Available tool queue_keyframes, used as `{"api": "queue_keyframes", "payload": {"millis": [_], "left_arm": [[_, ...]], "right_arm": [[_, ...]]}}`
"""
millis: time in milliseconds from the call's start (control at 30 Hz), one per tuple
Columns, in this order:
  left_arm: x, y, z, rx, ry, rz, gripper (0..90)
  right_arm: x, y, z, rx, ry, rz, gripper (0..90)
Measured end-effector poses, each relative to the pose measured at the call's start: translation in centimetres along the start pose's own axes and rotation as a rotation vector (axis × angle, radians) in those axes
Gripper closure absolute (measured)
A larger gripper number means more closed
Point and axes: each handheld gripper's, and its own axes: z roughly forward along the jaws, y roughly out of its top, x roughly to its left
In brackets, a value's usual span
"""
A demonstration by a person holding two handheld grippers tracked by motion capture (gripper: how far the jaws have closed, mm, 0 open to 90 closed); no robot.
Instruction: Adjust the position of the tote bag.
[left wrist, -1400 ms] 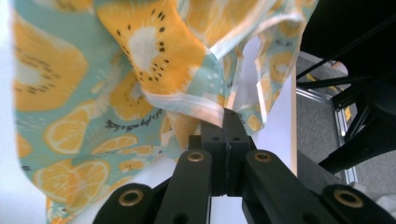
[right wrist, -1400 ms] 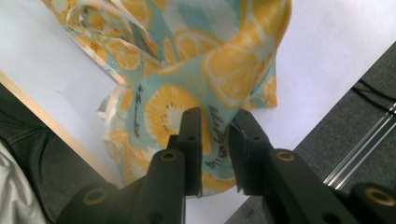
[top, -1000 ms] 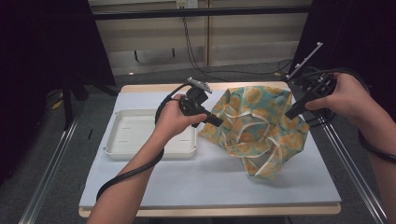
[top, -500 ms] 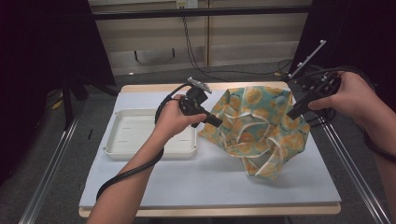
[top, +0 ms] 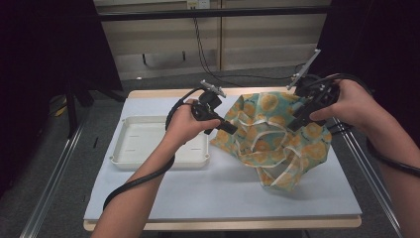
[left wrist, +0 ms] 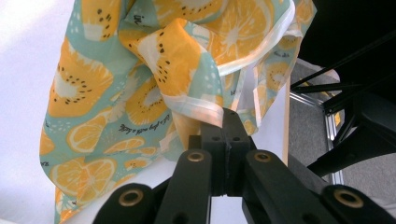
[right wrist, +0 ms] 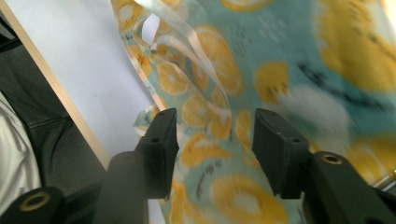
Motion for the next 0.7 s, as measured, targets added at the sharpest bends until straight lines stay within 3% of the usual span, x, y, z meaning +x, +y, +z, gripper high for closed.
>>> {"api": "queue_keyframes", "payload": {"millis": [200, 467, 633, 700], "left_arm": [[0.4, -0.2, -0.2, -0.012, -0.010, -0.002, 90.0], [0.5, -0.2, -0.3, -0.028, -0.007, -0.017, 90.0], [0.5, -0.1, -0.3, -0.015, -0.006, -0.010, 90.0], [0.5, -0.1, -0.3, -0.019, -0.010, -0.010, 90.0]], "right_arm": [[-0.4, -0.1, 2.8, 0.033, 0.026, -0.049, 44.4], [-0.9, -1.8, 4.1, 0.074, 0.012, -0.075, 45.3], [-1.1, -2.6, 4.3, 0.106, -0.002, -0.089, 52.1], [-1.1, -2.9, 4.3, 0.130, -0.008, -0.109, 60.6]]}}
